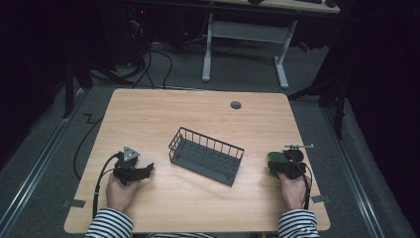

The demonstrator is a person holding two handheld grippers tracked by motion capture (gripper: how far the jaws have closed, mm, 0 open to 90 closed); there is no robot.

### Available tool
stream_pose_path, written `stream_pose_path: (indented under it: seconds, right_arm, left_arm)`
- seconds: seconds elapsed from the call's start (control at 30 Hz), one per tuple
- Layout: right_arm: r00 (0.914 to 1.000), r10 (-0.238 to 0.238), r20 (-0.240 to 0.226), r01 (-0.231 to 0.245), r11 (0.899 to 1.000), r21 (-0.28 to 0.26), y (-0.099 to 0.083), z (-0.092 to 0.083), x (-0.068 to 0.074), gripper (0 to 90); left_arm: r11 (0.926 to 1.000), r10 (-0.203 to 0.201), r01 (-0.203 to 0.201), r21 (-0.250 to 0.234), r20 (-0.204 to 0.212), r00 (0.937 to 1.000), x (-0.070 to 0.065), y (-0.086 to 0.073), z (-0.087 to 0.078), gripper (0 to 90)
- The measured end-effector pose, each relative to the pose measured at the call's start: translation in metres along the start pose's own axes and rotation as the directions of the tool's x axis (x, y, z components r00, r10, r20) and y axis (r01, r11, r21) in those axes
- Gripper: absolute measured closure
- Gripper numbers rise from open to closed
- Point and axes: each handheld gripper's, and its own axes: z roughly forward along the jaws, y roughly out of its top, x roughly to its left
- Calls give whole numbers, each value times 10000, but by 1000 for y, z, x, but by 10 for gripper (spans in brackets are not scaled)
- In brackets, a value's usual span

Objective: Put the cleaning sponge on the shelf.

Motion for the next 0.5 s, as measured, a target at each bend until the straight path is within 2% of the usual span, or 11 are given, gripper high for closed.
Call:
stream_pose_path:
  seconds: [0.43, 0.5]
  right_arm:
    - [9976, -236, -645, 193, 9976, -663, 5, -20, 5, 251]
    - [9968, -424, -683, 371, 9963, -771, 6, -24, 7, 252]
  left_arm:
    - [10000, 2, -2, 1, 13, 10000, 0, 0, 0, 281]
    - [10000, 0, 0, -1, 14, 10000, 0, 0, 0, 281]
